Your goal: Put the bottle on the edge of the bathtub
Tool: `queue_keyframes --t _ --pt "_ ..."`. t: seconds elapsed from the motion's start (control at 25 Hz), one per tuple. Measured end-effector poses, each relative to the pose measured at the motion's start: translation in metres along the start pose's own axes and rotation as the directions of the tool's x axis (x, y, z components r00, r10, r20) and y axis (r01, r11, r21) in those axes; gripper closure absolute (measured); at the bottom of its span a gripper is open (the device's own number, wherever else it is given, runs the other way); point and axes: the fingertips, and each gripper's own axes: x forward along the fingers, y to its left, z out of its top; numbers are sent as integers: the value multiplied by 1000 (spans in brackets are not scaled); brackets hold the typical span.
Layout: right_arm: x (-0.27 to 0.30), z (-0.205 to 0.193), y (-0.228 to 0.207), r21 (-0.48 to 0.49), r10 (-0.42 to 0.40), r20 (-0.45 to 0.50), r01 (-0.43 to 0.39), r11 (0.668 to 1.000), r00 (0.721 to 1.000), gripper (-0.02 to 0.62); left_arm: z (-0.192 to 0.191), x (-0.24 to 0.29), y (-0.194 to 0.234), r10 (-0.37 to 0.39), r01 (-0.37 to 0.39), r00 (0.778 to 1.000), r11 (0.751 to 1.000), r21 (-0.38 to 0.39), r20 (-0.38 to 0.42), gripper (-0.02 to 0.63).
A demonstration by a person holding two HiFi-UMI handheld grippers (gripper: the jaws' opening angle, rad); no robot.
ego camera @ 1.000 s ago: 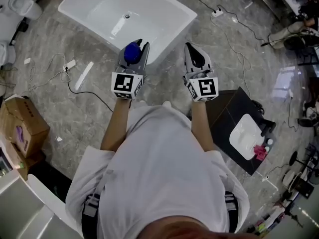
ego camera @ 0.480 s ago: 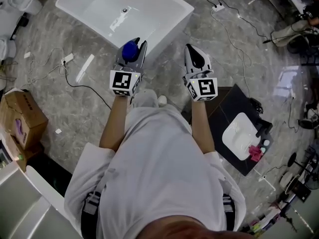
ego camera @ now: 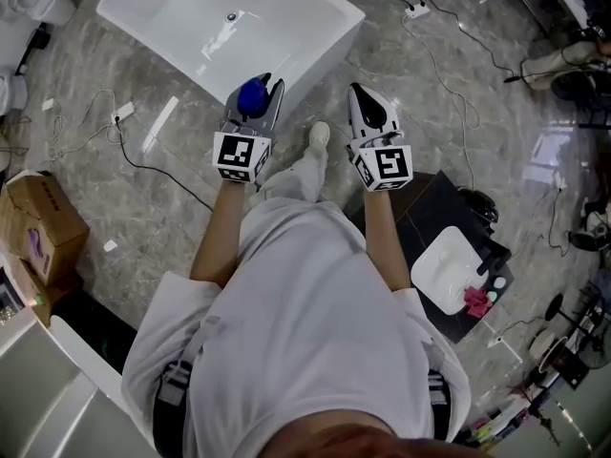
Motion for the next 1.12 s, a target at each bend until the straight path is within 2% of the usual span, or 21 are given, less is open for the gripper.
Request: queue_keyframes --t 0.36,0.64,0.96,1.12 --pt "65 -4 -92 -31 35 -24 -36 999 999 594 3 127 7 -2 3 1000 999 -35 24 518" --pt "136 -10 -152 -40 57 -44 -59 997 997 594 13 213 35 1 1 999 999 -50 37 518" --pt "207 -24 -216 -49 110 -67 -113 992 992 594 22 302 67 53 -48 997 995 -84 54 518" --pt "241 -29 -244 -47 148 -73 -152 987 986 594 31 343 80 95 -90 992 994 -68 77 518"
